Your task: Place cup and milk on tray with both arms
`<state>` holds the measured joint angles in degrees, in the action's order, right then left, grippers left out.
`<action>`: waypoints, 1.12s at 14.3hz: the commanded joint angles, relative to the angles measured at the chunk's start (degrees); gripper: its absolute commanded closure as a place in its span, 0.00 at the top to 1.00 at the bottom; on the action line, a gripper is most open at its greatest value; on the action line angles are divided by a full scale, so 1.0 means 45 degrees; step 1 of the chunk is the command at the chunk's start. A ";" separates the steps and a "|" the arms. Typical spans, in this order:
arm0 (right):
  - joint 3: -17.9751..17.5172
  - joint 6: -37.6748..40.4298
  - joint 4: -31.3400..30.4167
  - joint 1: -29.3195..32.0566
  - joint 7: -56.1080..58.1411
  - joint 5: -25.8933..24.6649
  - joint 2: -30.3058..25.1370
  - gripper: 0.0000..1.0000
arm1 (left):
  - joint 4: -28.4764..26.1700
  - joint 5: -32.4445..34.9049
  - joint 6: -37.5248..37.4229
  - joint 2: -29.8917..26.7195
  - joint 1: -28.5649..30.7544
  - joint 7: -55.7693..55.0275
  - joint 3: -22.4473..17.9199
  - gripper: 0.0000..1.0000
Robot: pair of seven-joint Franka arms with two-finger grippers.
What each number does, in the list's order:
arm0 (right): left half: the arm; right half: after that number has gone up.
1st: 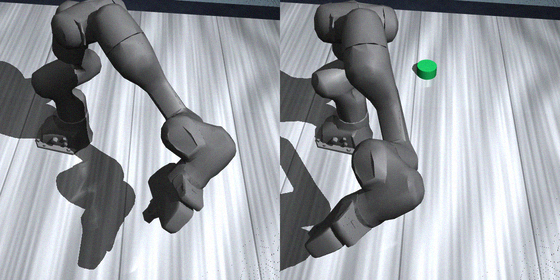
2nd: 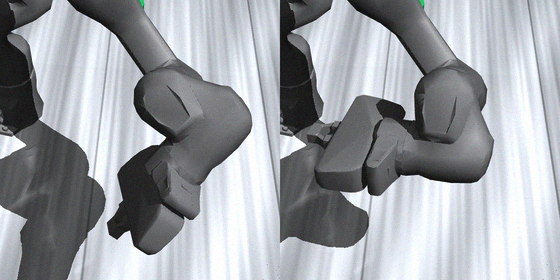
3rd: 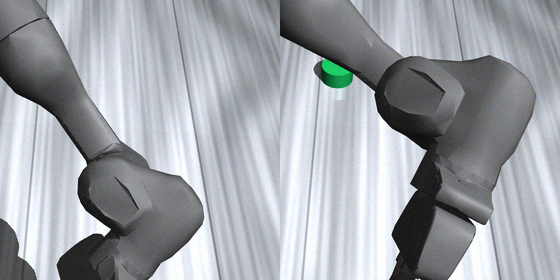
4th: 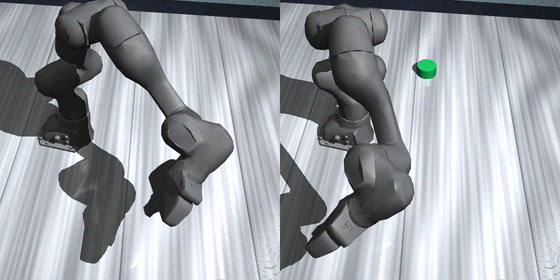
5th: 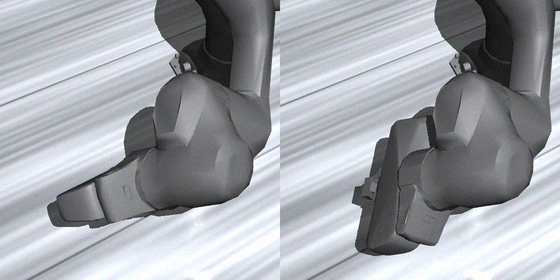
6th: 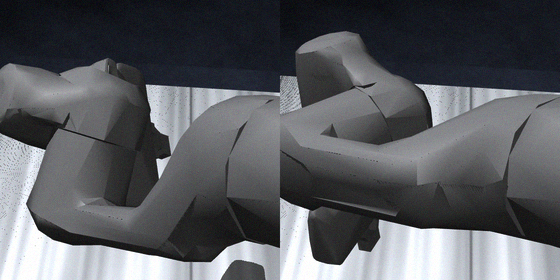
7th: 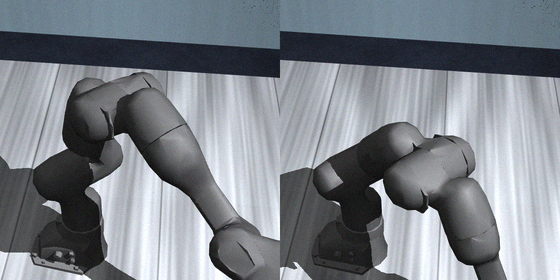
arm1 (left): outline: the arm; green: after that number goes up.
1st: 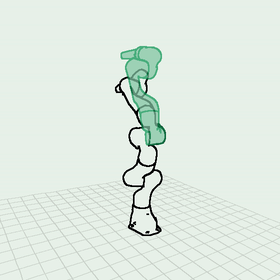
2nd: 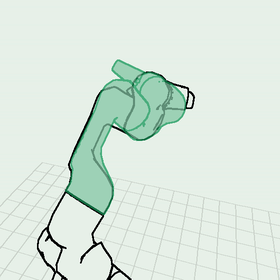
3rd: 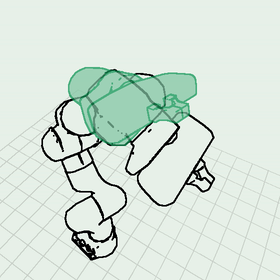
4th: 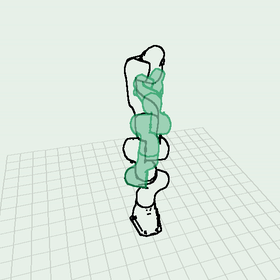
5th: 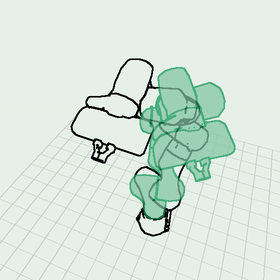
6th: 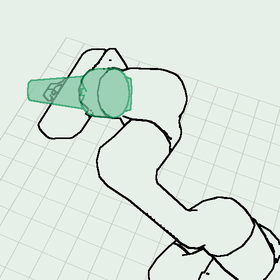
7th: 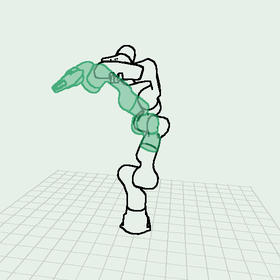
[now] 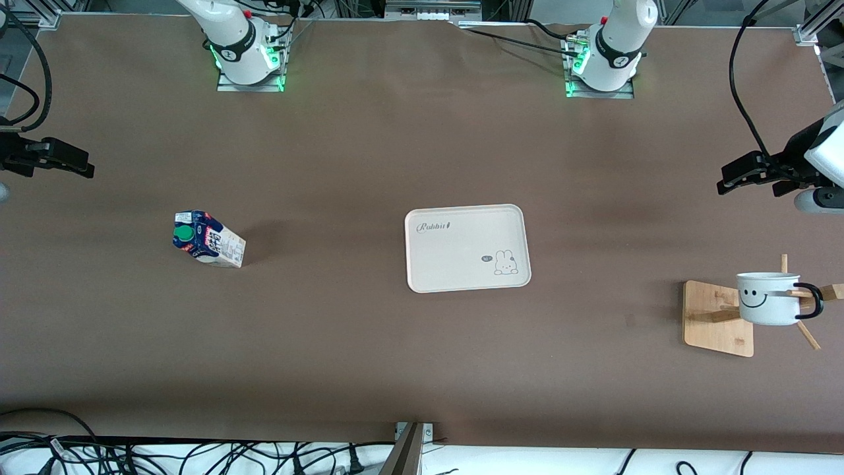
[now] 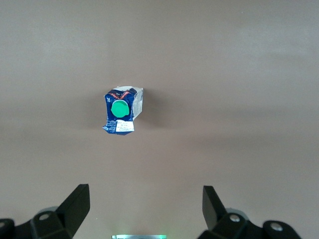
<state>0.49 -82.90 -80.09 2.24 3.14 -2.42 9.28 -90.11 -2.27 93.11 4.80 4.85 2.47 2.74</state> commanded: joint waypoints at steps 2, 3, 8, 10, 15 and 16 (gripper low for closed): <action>-0.0069 0.0024 0.0220 -0.0067 0.0221 0.0168 0.0046 1.00 | 0.0240 0.0250 -0.0027 0.0086 0.0073 -0.0003 0.0093 1.00; -0.0050 0.0044 0.0317 -0.0164 0.0202 0.0148 0.0046 1.00 | 0.0240 0.0250 -0.0027 0.0086 0.0073 -0.0003 0.0093 1.00; -0.0030 0.0083 0.0357 -0.0165 0.0143 0.0187 0.0066 1.00 | 0.0240 0.0250 -0.0027 0.0086 0.0073 -0.0003 0.0093 1.00; -0.0030 0.0063 0.0338 -0.0165 0.0085 0.0187 0.0085 1.00 | 0.0240 0.0250 -0.0027 0.0086 0.0073 -0.0023 0.0093 1.00; -0.0030 0.0083 0.0357 -0.0165 0.0084 0.0206 0.0144 1.00 | 0.0240 0.0250 -0.0027 0.0086 0.0073 -0.0003 0.0093 1.00; -0.0030 0.0102 0.0357 -0.0165 0.0065 0.0226 0.0144 1.00 | 0.0240 0.0250 -0.0027 0.0086 0.0073 -0.0003 0.0093 1.00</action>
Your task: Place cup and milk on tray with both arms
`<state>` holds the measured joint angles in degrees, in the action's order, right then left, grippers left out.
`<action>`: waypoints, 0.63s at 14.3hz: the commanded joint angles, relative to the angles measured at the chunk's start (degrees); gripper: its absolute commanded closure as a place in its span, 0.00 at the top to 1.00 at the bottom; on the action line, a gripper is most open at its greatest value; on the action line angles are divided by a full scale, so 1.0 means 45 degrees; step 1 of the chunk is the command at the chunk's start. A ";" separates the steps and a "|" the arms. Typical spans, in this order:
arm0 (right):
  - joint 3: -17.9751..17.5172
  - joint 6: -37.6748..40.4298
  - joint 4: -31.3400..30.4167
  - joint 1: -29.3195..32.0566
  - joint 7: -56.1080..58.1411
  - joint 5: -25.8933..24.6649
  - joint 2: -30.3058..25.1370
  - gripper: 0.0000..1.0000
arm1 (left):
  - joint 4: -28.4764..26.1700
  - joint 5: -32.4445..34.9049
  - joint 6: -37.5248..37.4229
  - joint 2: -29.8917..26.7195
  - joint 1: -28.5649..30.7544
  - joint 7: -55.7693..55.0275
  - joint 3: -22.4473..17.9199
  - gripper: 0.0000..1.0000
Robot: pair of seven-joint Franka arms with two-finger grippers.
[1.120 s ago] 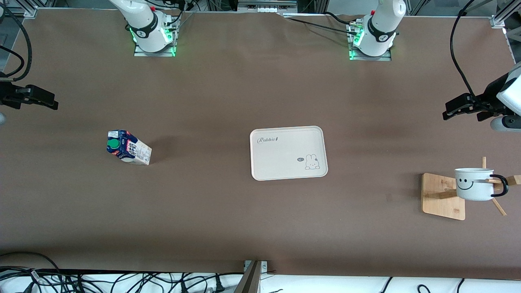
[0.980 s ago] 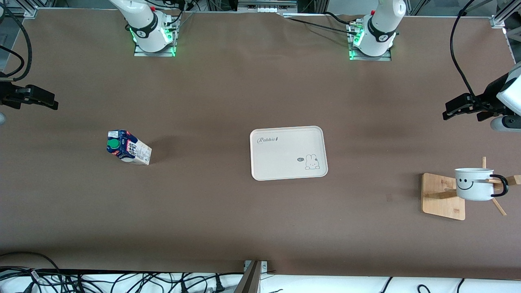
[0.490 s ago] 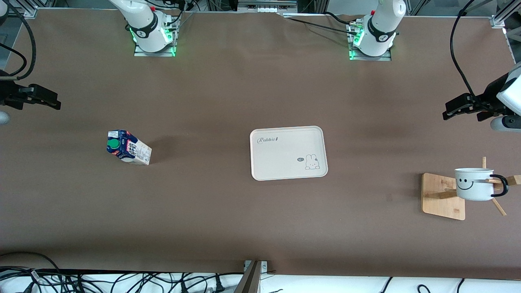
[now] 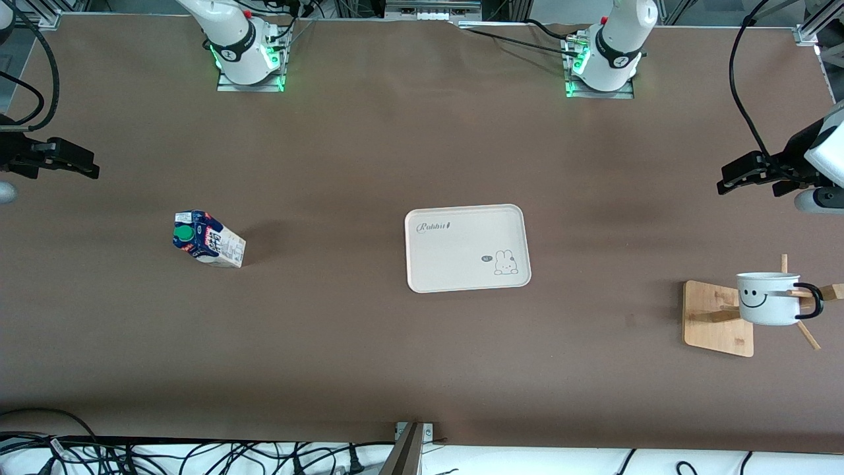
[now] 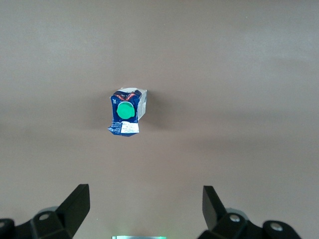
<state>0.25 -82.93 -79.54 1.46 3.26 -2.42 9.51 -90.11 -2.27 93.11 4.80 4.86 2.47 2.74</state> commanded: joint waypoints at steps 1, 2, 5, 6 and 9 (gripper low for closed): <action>0.0024 0.0108 0.0215 0.0007 0.0094 0.0206 0.0093 1.00 | 0.0240 0.0250 -0.0027 0.0086 0.0073 -0.0003 0.0094 1.00; 0.0024 0.0147 0.0176 -0.0012 0.0076 0.0225 0.0113 1.00 | 0.0240 0.0250 -0.0027 0.0086 0.0073 -0.0003 0.0094 1.00; 0.0004 -0.0242 0.0175 -0.0012 0.0114 0.0225 0.0833 1.00 | 0.0240 0.0250 -0.0027 0.0086 0.0073 -0.0003 0.0094 1.00; 0.0004 -0.0534 0.0176 0.0007 0.0134 0.0245 0.0971 1.00 | 0.0240 0.0250 -0.0027 0.0086 0.0073 -0.0003 0.0094 1.00; 0.0004 -0.0634 0.0176 -0.0032 0.0212 0.0265 0.1478 1.00 | 0.0240 0.0250 -0.0027 0.0086 0.0073 -0.0023 0.0094 1.00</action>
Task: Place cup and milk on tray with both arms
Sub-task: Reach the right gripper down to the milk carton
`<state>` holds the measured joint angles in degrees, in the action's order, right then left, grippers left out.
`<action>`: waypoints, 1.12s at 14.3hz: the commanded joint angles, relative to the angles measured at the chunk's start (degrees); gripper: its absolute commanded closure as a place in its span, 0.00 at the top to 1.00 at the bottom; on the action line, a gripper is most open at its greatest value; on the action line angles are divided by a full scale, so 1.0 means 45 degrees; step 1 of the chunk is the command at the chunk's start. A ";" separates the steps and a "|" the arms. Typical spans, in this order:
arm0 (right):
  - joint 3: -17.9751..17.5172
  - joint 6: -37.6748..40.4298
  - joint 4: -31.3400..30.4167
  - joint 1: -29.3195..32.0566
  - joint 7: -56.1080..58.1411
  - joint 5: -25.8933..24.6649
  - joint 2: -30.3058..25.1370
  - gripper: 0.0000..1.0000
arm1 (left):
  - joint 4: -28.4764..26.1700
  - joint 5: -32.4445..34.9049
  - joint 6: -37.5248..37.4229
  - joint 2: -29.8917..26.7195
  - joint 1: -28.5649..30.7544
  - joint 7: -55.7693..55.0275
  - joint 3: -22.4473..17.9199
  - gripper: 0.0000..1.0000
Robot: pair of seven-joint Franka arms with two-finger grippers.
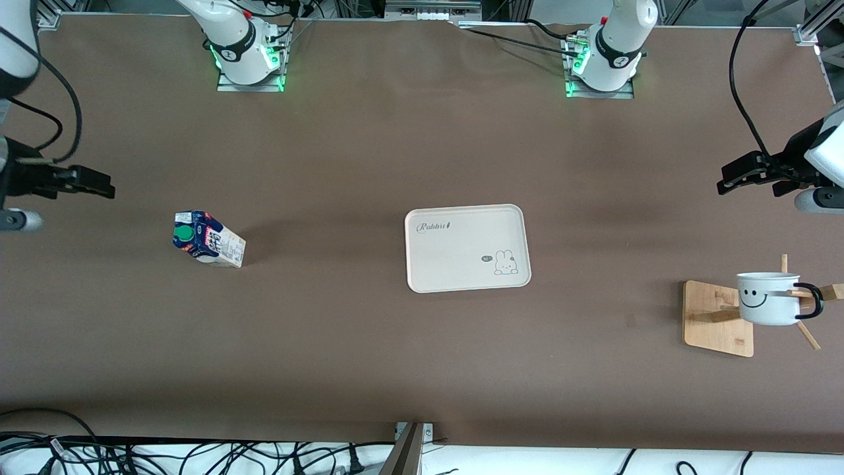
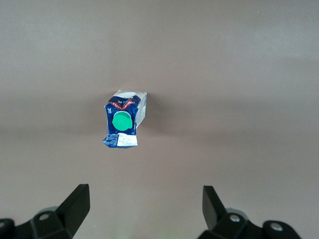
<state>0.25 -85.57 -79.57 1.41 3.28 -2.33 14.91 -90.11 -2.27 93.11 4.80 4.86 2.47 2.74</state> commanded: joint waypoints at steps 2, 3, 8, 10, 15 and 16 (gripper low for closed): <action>-0.0015 -0.0262 0.0183 -0.0099 0.0403 0.0304 0.0611 1.00 | 0.0240 0.0250 -0.0028 0.0086 0.0073 -0.0003 0.0093 1.00; -0.0015 -0.0418 0.0183 -0.0118 0.0579 0.0420 0.0864 1.00 | 0.0240 0.0250 -0.0028 0.0086 0.0073 -0.0003 0.0094 1.00; -0.0015 -0.1004 0.0163 -0.0177 0.0503 0.1945 0.2095 1.00 | 0.0240 0.0250 -0.0028 0.0086 0.0073 -0.0003 0.0094 1.00; 0.0004 -0.1510 0.0125 -0.0430 0.0483 0.1848 0.2602 1.00 | 0.0240 0.0250 -0.0028 0.0086 0.0093 -0.0022 0.0074 1.00; 0.0004 -0.2390 -0.0323 -0.0704 0.0444 0.1886 0.3152 1.00 | 0.0240 0.0250 -0.0028 0.0086 0.0093 -0.0003 0.0074 1.00; 0.0004 -0.2604 -0.0518 -0.0704 0.0425 0.1925 0.3152 1.00 | 0.0240 0.0250 -0.0028 0.0106 0.0093 -0.0022 0.0074 1.00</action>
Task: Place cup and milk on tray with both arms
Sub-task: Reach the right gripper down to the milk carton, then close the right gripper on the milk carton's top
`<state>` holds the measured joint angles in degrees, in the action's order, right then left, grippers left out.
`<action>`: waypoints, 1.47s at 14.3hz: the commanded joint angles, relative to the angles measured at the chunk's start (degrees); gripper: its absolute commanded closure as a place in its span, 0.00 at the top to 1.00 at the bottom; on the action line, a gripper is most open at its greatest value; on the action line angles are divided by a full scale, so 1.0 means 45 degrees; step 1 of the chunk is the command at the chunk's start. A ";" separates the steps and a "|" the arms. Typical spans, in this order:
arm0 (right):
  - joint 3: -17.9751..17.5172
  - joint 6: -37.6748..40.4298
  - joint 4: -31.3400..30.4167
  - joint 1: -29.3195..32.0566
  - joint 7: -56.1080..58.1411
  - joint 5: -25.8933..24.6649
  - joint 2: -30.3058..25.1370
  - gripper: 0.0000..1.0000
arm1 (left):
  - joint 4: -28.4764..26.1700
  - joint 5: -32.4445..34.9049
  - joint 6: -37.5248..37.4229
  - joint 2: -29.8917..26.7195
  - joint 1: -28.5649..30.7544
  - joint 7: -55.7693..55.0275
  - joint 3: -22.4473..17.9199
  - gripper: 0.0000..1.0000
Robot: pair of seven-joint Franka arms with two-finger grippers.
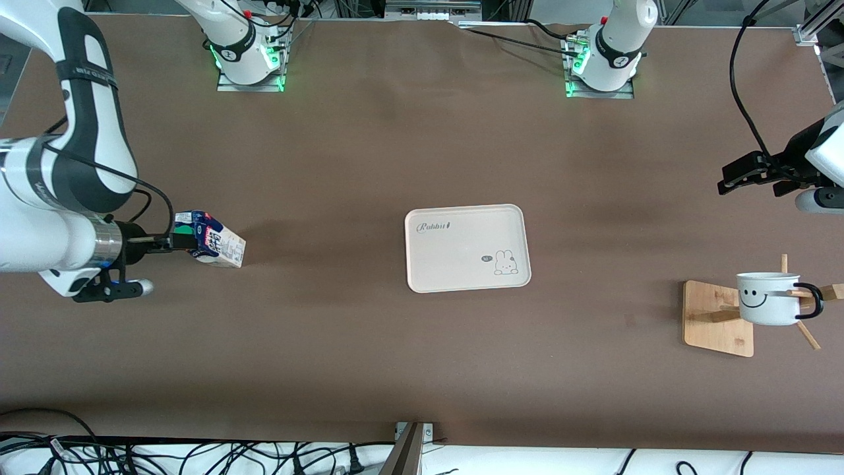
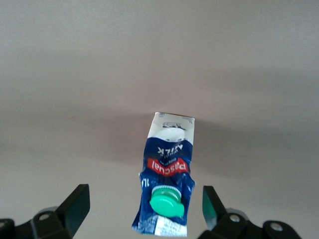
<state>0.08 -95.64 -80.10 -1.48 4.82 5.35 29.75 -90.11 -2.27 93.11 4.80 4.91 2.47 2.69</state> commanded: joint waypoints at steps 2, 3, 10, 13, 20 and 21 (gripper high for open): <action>0.0040 -0.0620 -0.0734 -0.0063 0.0082 0.0217 -0.0184 1.00 | 0.0240 0.0250 -0.0028 0.0085 0.0081 -0.0022 0.0085 1.00; 0.0040 -0.0641 -0.0832 -0.0063 0.0082 0.0217 -0.0204 1.00 | 0.0240 0.0250 -0.0028 0.0085 0.0081 -0.0003 0.0085 1.00; 0.0177 -0.0465 -0.2004 -0.0024 0.0179 0.0139 -0.1023 1.00 | 0.0220 0.0250 -0.0047 0.0085 0.0081 -0.0022 0.0085 1.00; 0.0391 -0.0446 -0.2220 0.0035 0.0296 0.0139 -0.1180 1.00 | 0.0220 0.0250 -0.0028 0.0143 0.0081 -0.0022 0.0008 1.00; 0.0470 -0.0465 -0.2435 0.0035 0.0160 0.0217 -0.1122 1.00 | 0.0356 0.0270 -0.0028 0.0260 0.0043 -0.0022 0.0026 1.00; 0.0470 -0.0465 -0.2435 0.0035 0.0121 0.0236 -0.1102 1.00 | 0.0376 0.0270 -0.0028 0.0260 0.0023 -0.0022 0.0104 1.00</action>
<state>2.10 -97.48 -89.55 -1.49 5.01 5.36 26.03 -90.08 -2.27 93.20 5.44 5.11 2.47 2.47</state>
